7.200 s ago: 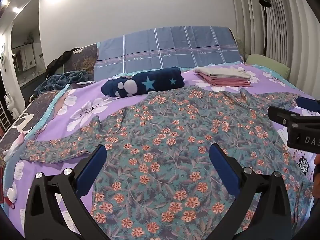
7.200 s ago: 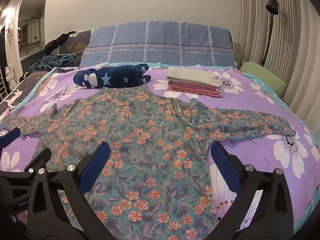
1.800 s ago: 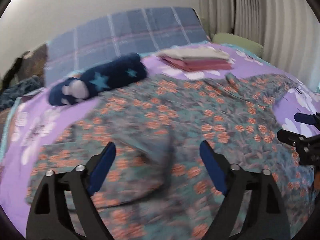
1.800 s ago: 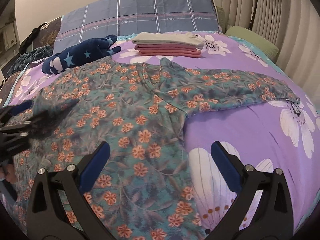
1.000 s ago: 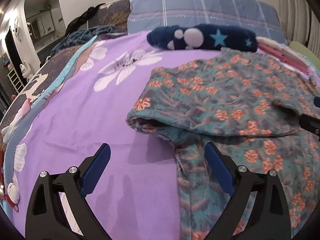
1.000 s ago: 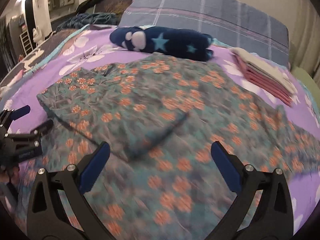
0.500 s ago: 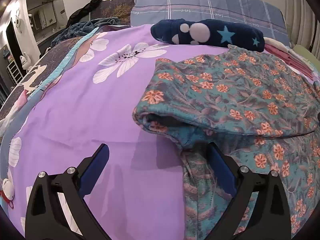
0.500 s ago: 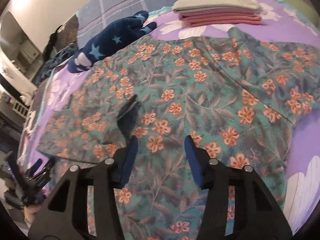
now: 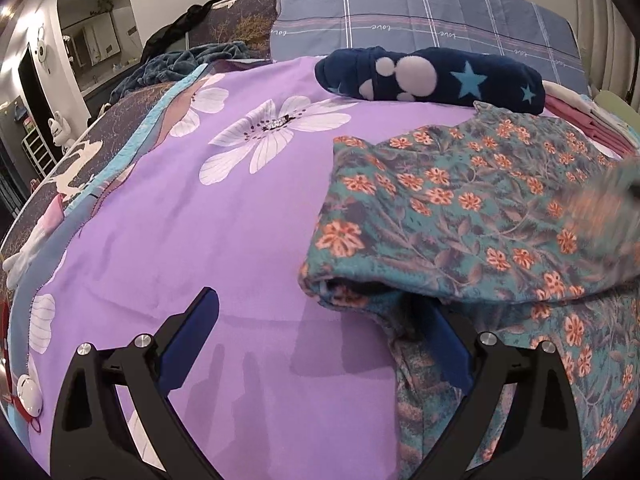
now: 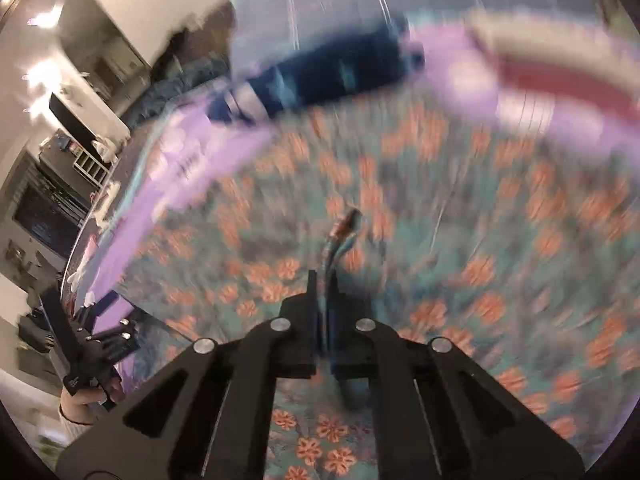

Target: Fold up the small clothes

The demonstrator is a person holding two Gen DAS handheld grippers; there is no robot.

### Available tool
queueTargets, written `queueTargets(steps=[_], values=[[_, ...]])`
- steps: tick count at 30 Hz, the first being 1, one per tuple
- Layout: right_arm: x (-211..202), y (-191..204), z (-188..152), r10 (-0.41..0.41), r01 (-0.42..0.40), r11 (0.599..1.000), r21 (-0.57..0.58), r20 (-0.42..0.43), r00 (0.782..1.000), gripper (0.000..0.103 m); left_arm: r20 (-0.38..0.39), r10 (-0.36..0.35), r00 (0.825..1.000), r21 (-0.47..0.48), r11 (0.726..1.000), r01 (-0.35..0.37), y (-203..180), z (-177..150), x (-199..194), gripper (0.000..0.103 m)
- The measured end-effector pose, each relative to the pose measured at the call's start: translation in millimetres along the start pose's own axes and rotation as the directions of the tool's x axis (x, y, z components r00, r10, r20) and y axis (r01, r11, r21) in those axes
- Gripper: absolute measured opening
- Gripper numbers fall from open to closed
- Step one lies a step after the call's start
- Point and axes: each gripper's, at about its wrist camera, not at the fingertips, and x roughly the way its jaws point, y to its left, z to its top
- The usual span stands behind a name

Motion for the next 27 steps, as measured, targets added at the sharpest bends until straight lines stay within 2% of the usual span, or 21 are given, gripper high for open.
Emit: queueTargets(steps=[3, 5, 6, 8, 10, 13, 15, 18, 20, 21, 22, 23, 24, 25, 26, 27], values=[[-27.1, -18.8, 10.5, -0.104, 0.104, 0.995, 0.01, 0.092, 0.99, 0.004, 0.002, 0.012, 1.0, 0.012, 1.0, -0.012, -2.6, -1.7, 0.5, 0.098], [-23.7, -43.2, 16.5, -0.159, 0.154, 0.986, 0.06, 0.09, 0.983, 0.006, -0.007, 0.013, 1.0, 0.016, 1.0, -0.012, -3.3, -1.8, 3.1, 0.098], [-8.2, -62.6, 19.0, -0.162, 0.158, 0.983, 0.095, 0.034, 0.986, 0.009, -0.013, 0.014, 1.0, 0.018, 1.0, -0.013, -4.0, -2.2, 4.8, 0.098], [18.4, -94.1, 13.4, -0.158, 0.169, 0.972, 0.16, -0.079, 0.984, 0.009, -0.015, 0.017, 1.0, 0.019, 1.0, -0.017, -4.3, -2.5, 5.5, 0.098], [25.5, -109.9, 5.0, -0.167, 0.186, 0.961, 0.204, -0.107, 0.98, 0.011, -0.009, 0.021, 1.0, 0.015, 1.0, -0.021, -2.7, -3.4, 4.1, 0.098], [18.3, -119.9, -6.3, -0.114, 0.131, 0.954, 0.27, -0.079, 0.99, 0.027, -0.009, 0.023, 1.0, 0.008, 1.0, -0.023, -0.2, -4.3, 3.3, 0.098], [11.6, -116.9, -7.8, -0.103, 0.116, 0.957, 0.264, -0.066, 0.993, 0.047, -0.002, 0.037, 0.999, 0.02, 0.999, -0.037, -2.8, -4.3, 1.3, 0.098], [5.2, -104.3, -11.1, -0.105, 0.118, 0.975, 0.188, -0.078, 0.991, 0.052, 0.016, 0.049, 0.999, 0.057, 0.997, -0.05, -10.2, -5.4, -3.1, 0.098], [8.4, -99.9, -14.1, -0.099, 0.115, 0.98, 0.162, -0.106, 0.99, 0.051, 0.016, 0.047, 0.999, 0.076, 0.996, -0.048, -14.2, -5.0, -2.7, 0.098], [11.5, -99.3, -15.8, -0.104, 0.121, 0.982, 0.148, -0.117, 0.988, 0.03, 0.011, 0.057, 0.998, 0.086, 0.995, -0.057, -17.0, -4.3, -0.9, 0.098], [13.1, -96.9, -17.7, -0.12, 0.136, 0.983, 0.127, -0.126, 0.985, 0.015, 0.011, 0.063, 0.998, 0.089, 0.994, -0.064, -18.3, -3.8, -0.1, 0.098], [12.7, -92.1, -18.7, -0.141, 0.155, 0.982, 0.107, -0.128, 0.982, 0.006, 0.013, 0.071, 0.997, 0.093, 0.993, -0.072, -19.5, -3.2, -0.4, 0.096], [7.0, -88.6, -18.6, -0.156, 0.167, 0.98, 0.11, -0.105, 0.982, 0.006, 0.021, 0.078, 0.997, 0.098, 0.992, -0.08, -20.7, -3.0, -2.1, 0.092], [0.1, -86.4, -17.6, -0.171, 0.18, 0.977, 0.109, -0.089, 0.981, 0.006, 0.031, 0.081, 0.996, 0.11, 0.99, -0.084, -22.2, -3.3, -4.8, 0.079], [-4.6, -85.0, -16.6, -0.188, 0.196, 0.975, 0.106, -0.08, 0.979, 0.006, 0.033, 0.071, 0.997, 0.122, 0.99, -0.075, -23.4, -4.0, -6.7, 0.071], [-9.6, -83.3, -15.6, -0.248, 0.254, 0.963, 0.086, -0.071, 0.966, 0.009, 0.03, 0.059, 0.998, 0.132, 0.989, -0.062, -24.4, -5.1, -8.0, 0.068]])
